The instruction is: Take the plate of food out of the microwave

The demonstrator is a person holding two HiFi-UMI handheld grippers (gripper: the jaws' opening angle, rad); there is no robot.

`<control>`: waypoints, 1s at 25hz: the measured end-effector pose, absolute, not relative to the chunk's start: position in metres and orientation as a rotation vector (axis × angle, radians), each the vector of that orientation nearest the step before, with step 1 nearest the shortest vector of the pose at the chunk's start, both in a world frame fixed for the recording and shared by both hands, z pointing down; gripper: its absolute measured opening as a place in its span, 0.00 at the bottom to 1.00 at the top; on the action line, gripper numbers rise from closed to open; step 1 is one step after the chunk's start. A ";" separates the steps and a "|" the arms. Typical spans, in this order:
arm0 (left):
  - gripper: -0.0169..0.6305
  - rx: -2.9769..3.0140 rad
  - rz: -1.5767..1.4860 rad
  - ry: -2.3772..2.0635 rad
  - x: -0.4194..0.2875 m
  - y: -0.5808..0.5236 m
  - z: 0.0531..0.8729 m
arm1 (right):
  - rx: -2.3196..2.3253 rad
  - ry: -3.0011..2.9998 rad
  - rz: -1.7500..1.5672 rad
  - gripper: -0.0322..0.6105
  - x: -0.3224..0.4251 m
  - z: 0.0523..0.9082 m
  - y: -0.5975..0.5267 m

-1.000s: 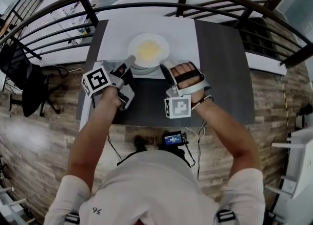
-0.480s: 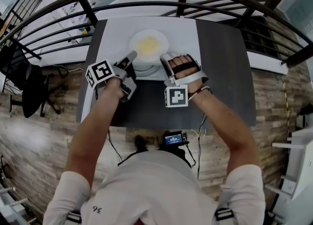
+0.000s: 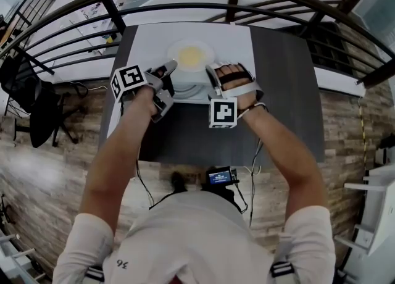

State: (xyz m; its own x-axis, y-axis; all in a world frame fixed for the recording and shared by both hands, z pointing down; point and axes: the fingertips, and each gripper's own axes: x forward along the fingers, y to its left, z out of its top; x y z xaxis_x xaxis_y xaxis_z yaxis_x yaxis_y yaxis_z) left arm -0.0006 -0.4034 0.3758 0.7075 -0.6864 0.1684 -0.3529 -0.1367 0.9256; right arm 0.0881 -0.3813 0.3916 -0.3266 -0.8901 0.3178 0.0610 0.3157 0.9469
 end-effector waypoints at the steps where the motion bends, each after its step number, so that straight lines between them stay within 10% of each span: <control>1: 0.08 1.741 -0.334 -0.830 0.001 -0.403 0.377 | 0.775 -1.582 -1.188 0.07 0.089 0.391 -0.383; 25: 0.13 1.816 -0.222 -0.857 -0.009 -0.390 0.378 | 0.790 -1.518 -1.203 0.07 0.089 0.391 -0.403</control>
State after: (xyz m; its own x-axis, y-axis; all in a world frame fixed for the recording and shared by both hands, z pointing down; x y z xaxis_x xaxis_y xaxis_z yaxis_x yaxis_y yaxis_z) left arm -0.0088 -0.3898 0.3778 0.7247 -0.6457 0.2406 -0.4481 -0.1764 0.8764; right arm 0.0888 -0.4026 0.3914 -0.2844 -0.9092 0.3040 0.0885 0.2908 0.9527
